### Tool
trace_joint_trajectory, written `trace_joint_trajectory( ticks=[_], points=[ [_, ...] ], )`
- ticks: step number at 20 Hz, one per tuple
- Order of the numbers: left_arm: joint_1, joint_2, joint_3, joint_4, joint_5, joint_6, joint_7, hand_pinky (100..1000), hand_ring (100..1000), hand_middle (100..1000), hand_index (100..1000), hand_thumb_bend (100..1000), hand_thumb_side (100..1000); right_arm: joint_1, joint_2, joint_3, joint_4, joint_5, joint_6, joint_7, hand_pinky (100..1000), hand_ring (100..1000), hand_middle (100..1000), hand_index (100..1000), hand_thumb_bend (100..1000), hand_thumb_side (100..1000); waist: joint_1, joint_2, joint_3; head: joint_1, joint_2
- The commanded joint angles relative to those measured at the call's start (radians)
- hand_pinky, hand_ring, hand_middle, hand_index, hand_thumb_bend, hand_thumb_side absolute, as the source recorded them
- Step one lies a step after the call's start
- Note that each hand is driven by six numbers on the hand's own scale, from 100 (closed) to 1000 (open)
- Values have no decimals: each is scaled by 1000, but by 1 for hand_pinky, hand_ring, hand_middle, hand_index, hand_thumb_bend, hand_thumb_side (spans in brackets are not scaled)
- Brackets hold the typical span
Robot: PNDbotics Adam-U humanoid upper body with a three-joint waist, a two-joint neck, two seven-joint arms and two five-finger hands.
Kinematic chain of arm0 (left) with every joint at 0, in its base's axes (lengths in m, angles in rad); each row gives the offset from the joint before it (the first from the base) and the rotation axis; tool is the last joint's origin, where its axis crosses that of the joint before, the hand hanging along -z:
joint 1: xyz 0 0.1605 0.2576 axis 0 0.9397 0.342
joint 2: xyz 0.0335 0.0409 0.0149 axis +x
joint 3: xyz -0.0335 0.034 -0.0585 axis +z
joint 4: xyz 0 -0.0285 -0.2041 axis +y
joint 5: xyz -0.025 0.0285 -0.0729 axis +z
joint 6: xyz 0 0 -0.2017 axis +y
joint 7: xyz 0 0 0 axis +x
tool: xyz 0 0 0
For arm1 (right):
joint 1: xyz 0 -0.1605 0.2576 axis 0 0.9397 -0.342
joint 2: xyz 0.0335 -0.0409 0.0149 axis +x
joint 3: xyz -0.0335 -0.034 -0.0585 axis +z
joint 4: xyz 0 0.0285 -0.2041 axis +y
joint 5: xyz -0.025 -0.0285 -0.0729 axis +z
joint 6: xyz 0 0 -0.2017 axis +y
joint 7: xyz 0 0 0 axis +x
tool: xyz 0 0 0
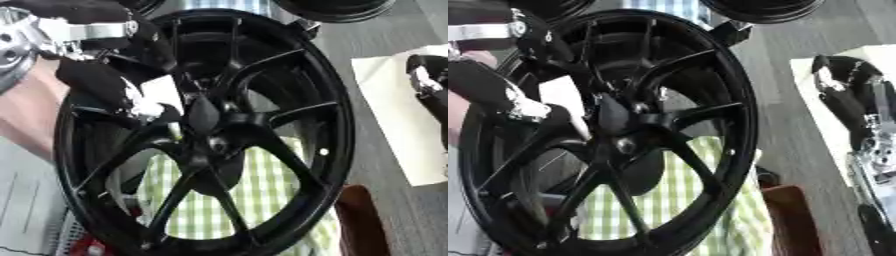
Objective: Pull the pin out of the wheel hub.
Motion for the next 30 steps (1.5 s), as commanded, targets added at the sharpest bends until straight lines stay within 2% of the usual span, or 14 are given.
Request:
trace_joint_trajectory(
  ticks=[1, 11, 17, 23, 25, 28, 29, 30],
  points=[
    [-7, 25, 11, 2, -1, 59, -63, 749, 699, 674, 785, 515, 503, -9, -15, -5, -11, -5, -1, -4, 823, 757, 612, 698, 273, 430, -5, -14, 1, 5, -14],
    [-3, -12, 2, 89, -36, 46, -146, 739, 700, 677, 793, 504, 519, -8, -8, -7, -11, -13, -2, -15, 821, 753, 607, 695, 272, 431, -10, -10, -5, 19, -21],
    [-7, -23, 9, 93, -20, 46, -133, 722, 665, 637, 767, 464, 487, -6, -7, -8, -10, -16, -2, -18, 821, 752, 606, 694, 272, 432, -10, -10, -4, 21, -18],
    [-6, -25, 16, 80, 13, 59, -93, 671, 554, 521, 668, 329, 338, -2, -4, -10, -7, -18, -2, -22, 821, 752, 606, 694, 271, 434, -10, -11, -5, 21, -15],
    [-2, -12, 30, 52, 37, 62, -80, 654, 531, 499, 645, 296, 306, -1, -4, -10, -6, -18, -1, -23, 821, 752, 606, 694, 271, 434, -9, -11, -4, 19, -15],
    [12, 20, 64, -7, 68, 78, -55, 623, 483, 448, 587, 238, 207, 0, -4, -10, -5, -18, -1, -24, 821, 752, 606, 694, 271, 435, -7, -11, -3, 17, -14],
    [17, 29, 76, -24, 76, 86, -46, 596, 439, 387, 523, 223, 150, 1, -4, -11, -4, -19, -1, -25, 822, 752, 606, 695, 269, 436, -7, -11, -2, 16, -14],
    [22, 37, 87, -39, 82, 94, -35, 596, 439, 387, 523, 223, 150, 1, -4, -11, -4, -19, -1, -25, 822, 752, 606, 695, 269, 436, -7, -11, -2, 16, -14]
  ],
)
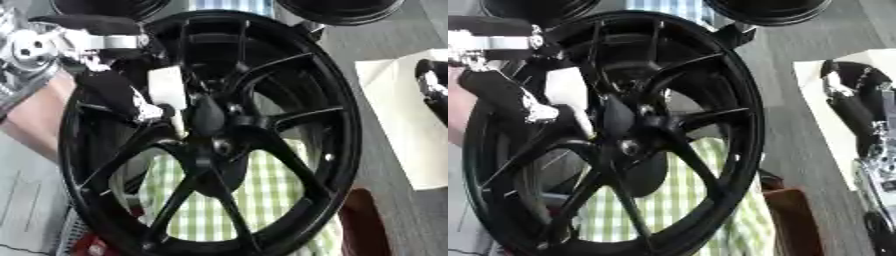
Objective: Pull the pin out of the wheel hub.
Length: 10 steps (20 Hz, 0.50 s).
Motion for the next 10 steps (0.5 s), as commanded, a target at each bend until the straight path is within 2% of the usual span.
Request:
trace_joint_trajectory(
  ticks=[1, 3, 4, 5, 10],
  points=[
    [-3, 54, 51, -56, 26, 92, -37, 596, 439, 387, 523, 223, 150, -1, -13, -10, -5, -9, 1, -5, 822, 752, 606, 695, 269, 436, -2, -17, 1, -2, -6],
    [1, 61, 56, -70, 34, 103, -28, 596, 439, 387, 523, 223, 150, -1, -13, -10, -5, -10, 1, -5, 822, 752, 606, 695, 269, 436, -1, -17, 1, -2, -6],
    [1, 62, 57, -74, 36, 108, -25, 581, 408, 292, 403, 100, 989, -1, -13, -10, -5, -10, 0, -5, 823, 753, 608, 695, 267, 552, -2, -18, 1, -3, -7],
    [3, 70, 69, -78, 32, 113, -17, 581, 404, 258, 393, 218, 168, 1, -13, -13, -4, -9, 0, -8, 823, 753, 607, 696, 264, 438, -3, -21, 5, -8, -7],
    [62, 135, 204, -128, 37, 127, 67, 571, 373, 214, 361, 188, 168, 8, -17, -24, -7, -8, -1, -17, 825, 753, 608, 697, 261, 438, -8, -30, 22, -31, -6]
  ],
)
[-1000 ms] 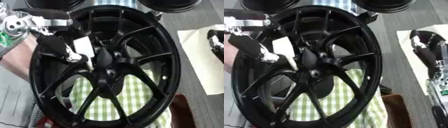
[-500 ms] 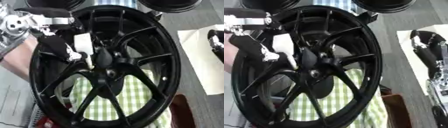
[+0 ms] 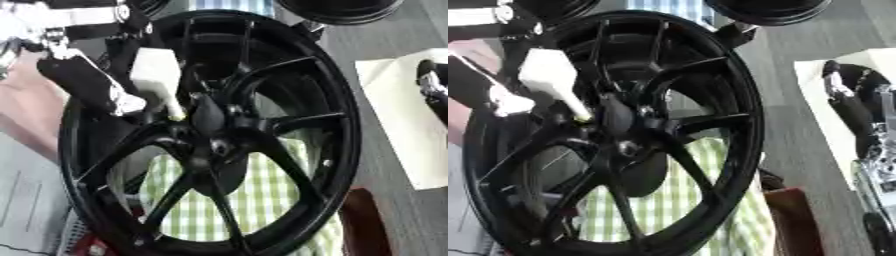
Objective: Pull the pin out of the wheel hub.
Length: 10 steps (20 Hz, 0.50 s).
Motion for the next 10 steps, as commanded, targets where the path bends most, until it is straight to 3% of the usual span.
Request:
trace_joint_trajectory(
  ticks=[1, 10],
  points=[
    [16, 66, 107, -36, 6, 59, 12, 573, 372, 212, 360, 183, 167, 0, -18, -16, -12, -4, -2, -9, 825, 753, 608, 697, 260, 439, -5, -30, 9, -17, -5],
    [225, 100, 350, 24, -106, 169, 161, 577, 364, 192, 352, 104, 141, 28, -25, -60, -22, -1, -7, -46, 827, 755, 609, 698, 250, 434, -27, -43, 65, -93, 0]
  ],
)
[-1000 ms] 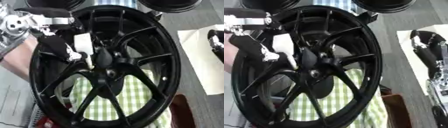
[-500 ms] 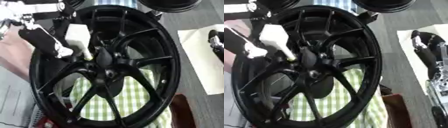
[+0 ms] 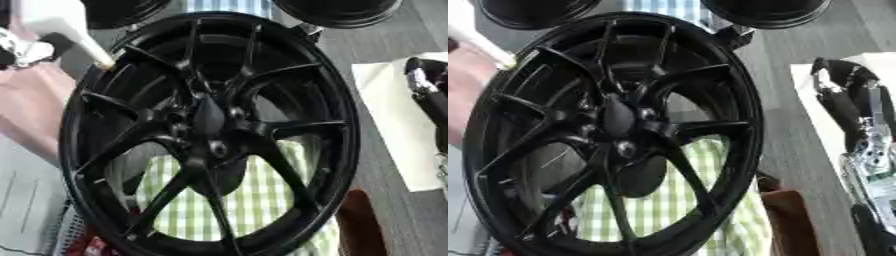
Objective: Pull the pin out of the wheel hub.
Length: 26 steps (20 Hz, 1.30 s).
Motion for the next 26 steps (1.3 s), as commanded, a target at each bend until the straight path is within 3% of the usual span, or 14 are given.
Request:
trace_joint_trajectory(
  ticks=[1, 5, 9, 10, 11, 12, 13, 14, 15, 17, 19, 20, 22, 26],
  points=[
    [47, 35, 105, 37, -55, 63, 44, 578, 365, 194, 354, 102, 141, 3, -25, -25, -23, -1, -4, -18, 827, 755, 610, 698, 248, 432, -3, -30, 9, -31, -4],
    [160, 50, 218, 94, -125, 111, 113, 597, 394, 222, 381, 145, 130, 4, -30, -34, -29, -2, -6, -27, 827, 755, 610, 699, 245, 429, -7, -37, 21, -47, -9],
    [262, 24, 320, 128, -188, 70, 176, 611, 419, 258, 422, 187, 125, -6, -30, -32, -33, -4, -6, -26, 827, 755, 610, 698, 243, 426, -13, -39, 14, -41, -14],
    [288, 3, 346, 138, -204, 56, 192, 629, 448, 315, 488, 230, 107, -8, -30, -31, -34, -5, -6, -24, 828, 755, 610, 698, 244, 426, -15, -39, 10, -37, -18],
    [315, -22, 373, 145, -220, 40, 209, 640, 465, 345, 520, 240, 196, -11, -28, -29, -34, -6, -5, -23, 828, 755, 610, 698, 244, 427, -17, -38, 4, -31, -22],
    [344, -50, 402, 144, -230, 22, 227, 665, 509, 414, 593, 291, 344, -14, -26, -26, -33, -7, -4, -20, 827, 755, 610, 698, 245, 427, -18, -37, -1, -26, -25],
    [372, -77, 430, 138, -227, 5, 244, 730, 621, 560, 727, 429, 551, -16, -25, -23, -33, -8, -4, -17, 827, 755, 610, 698, 245, 428, -19, -36, -5, -21, -28],
    [401, -106, 459, 132, -216, -13, 262, 778, 698, 655, 804, 549, 663, -18, -23, -20, -33, -9, -3, -15, 827, 755, 610, 698, 245, 429, -19, -34, -9, -16, -31],
    [430, -131, 488, 125, -202, -30, 279, 816, 751, 736, 856, 631, 741, -20, -22, -18, -33, -9, -3, -13, 827, 755, 610, 698, 245, 429, -19, -33, -12, -12, -33],
    [487, -162, 545, 121, -169, -66, 315, 831, 766, 764, 876, 666, 878, -24, -21, -14, -32, -10, -2, -9, 827, 755, 610, 698, 244, 429, -18, -33, -20, -4, -35],
    [546, -178, 581, 112, -134, -102, 351, 829, 765, 762, 874, 662, 901, -26, -20, -10, -32, -11, -1, -7, 827, 755, 610, 698, 244, 429, -18, -34, -26, 3, -33],
    [572, -183, 592, 106, -116, -119, 369, 814, 748, 743, 853, 570, 935, -27, -20, -8, -32, -11, -1, -5, 827, 755, 610, 698, 244, 429, -18, -36, -30, 6, -31],
    [596, -197, 609, 99, -81, -155, 404, 793, 721, 701, 815, 475, 879, -29, -18, -5, -32, -12, -1, -3, 828, 755, 610, 698, 244, 428, -17, -39, -32, 11, -28],
    [594, -209, 629, 113, -9, -205, 475, 744, 627, 592, 733, 410, 758, -30, -21, -5, -32, -13, -1, -2, 827, 755, 610, 698, 244, 427, -16, -41, -33, 13, -24]
  ],
)
